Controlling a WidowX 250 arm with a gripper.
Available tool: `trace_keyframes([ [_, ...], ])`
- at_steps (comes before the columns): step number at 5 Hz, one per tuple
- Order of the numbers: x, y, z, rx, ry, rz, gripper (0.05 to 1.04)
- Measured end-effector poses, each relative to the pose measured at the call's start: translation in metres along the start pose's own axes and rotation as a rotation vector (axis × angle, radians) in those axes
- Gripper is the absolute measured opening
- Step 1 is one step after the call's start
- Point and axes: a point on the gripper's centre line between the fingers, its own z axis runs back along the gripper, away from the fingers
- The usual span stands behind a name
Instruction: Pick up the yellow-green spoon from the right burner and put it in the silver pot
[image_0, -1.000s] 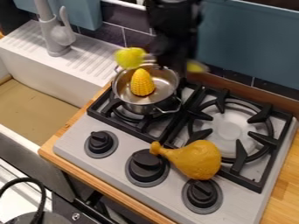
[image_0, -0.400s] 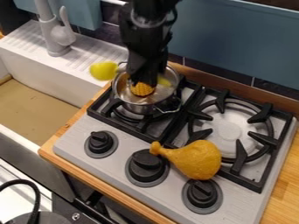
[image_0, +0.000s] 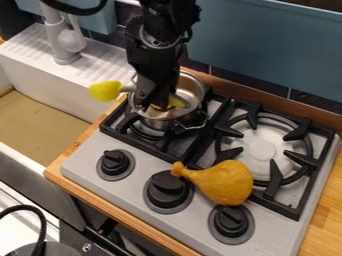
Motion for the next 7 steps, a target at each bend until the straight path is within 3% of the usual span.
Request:
trace_keyframes([
  [1,-0.005,-0.002,0.000,0.015,-0.020,0.022,0.285],
  [3,-0.008,-0.006,0.003,0.053,-0.035,0.056,0.829],
  [4,-0.007,-0.009,0.008,0.081,-0.021,0.060,1.002],
  [5,-0.005,-0.008,0.009,0.102,0.001,0.062,0.999],
  [6,-0.005,-0.011,0.019,0.087,0.041,0.047,0.999],
  [7,-0.012,-0.027,0.037,-0.061,0.121,-0.023,0.999],
])
